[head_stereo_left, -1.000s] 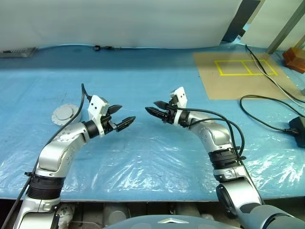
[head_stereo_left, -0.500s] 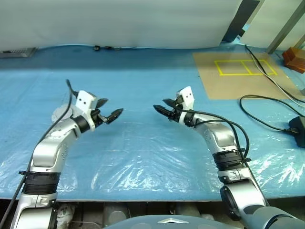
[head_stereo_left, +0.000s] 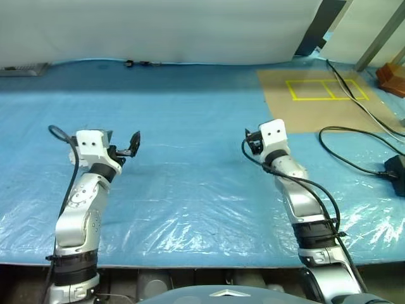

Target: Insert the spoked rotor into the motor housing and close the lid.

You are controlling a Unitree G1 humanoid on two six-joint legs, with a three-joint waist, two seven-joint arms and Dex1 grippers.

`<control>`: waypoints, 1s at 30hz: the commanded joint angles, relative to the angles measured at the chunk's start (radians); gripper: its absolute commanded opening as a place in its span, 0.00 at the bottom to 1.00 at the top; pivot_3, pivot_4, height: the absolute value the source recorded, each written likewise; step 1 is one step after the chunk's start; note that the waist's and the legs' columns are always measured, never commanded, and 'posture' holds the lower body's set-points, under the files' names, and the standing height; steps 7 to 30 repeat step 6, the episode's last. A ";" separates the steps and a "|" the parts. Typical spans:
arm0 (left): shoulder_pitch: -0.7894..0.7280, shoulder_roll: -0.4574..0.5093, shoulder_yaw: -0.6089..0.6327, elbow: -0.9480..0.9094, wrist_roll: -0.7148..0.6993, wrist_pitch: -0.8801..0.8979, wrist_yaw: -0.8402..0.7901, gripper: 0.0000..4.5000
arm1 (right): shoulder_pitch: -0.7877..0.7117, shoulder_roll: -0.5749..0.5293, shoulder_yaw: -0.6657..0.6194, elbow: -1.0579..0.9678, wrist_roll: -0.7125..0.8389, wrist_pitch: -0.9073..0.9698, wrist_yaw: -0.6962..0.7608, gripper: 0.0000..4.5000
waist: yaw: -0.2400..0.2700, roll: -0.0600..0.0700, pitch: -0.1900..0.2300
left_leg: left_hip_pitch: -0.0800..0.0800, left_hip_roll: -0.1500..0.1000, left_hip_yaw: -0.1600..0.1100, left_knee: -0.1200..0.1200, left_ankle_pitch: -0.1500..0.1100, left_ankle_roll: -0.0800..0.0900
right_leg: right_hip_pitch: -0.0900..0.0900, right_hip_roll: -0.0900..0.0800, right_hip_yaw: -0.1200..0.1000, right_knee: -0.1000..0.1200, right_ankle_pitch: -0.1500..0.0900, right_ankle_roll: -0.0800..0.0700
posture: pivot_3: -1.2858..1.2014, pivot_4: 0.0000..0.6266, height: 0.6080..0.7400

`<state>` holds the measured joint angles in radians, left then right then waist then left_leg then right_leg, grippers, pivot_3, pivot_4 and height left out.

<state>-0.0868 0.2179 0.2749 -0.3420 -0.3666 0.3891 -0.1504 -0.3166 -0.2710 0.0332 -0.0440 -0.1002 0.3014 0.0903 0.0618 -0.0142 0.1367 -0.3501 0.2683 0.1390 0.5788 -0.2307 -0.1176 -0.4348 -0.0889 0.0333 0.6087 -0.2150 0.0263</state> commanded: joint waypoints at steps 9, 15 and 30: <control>0.205 -0.074 0.019 -0.203 -0.004 -0.009 0.079 0.99 | 0.171 0.003 -0.046 -0.181 -0.003 0.025 -0.010 0.71 | -0.012 0.000 0.000 | 0.000 0.000 0.000 -0.002 0.000 0.000 | 0.000 0.000 0.000 -0.002 0.000 0.001 | 0.52 0.24 1.00; 0.205 -0.074 0.019 -0.203 -0.004 -0.009 0.079 0.99 | 0.171 0.003 -0.046 -0.181 -0.003 0.025 -0.010 0.71 | -0.012 0.000 0.000 | 0.000 0.000 0.000 -0.002 0.000 0.000 | 0.000 0.000 0.000 -0.002 0.000 0.001 | 0.52 0.24 1.00; 0.205 -0.074 0.019 -0.203 -0.004 -0.009 0.079 0.99 | 0.171 0.003 -0.046 -0.181 -0.003 0.025 -0.010 0.71 | -0.012 0.000 0.000 | 0.000 0.000 0.000 -0.002 0.000 0.000 | 0.000 0.000 0.000 -0.002 0.000 0.001 | 0.52 0.24 1.00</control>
